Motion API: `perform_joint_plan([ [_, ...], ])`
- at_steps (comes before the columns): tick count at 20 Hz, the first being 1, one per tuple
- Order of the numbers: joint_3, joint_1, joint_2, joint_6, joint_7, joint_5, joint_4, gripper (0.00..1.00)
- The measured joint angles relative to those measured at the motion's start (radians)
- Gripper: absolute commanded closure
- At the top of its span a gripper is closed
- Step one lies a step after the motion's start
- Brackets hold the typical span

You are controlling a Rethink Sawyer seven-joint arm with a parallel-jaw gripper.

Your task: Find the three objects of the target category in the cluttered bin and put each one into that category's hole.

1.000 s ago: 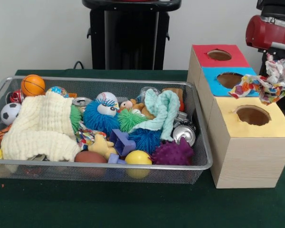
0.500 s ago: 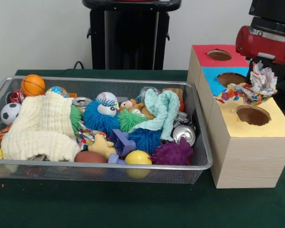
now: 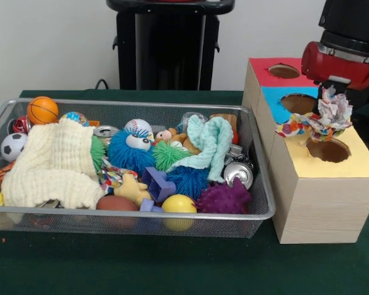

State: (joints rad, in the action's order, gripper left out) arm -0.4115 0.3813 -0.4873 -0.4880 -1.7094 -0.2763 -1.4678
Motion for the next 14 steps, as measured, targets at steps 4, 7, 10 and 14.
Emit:
perform_joint_plan([
  [4, 0.033, -0.013, 0.000, 0.000, 0.000, -0.006, -0.010, 1.00],
  [7, 0.048, -0.019, 0.000, 0.000, 0.000, -0.008, -0.016, 1.00],
  [10, 0.061, -0.024, 0.000, 0.000, 0.000, -0.008, -0.019, 0.00],
  [14, 0.062, -0.026, 0.000, 0.000, 0.000, -0.007, -0.020, 0.00],
])
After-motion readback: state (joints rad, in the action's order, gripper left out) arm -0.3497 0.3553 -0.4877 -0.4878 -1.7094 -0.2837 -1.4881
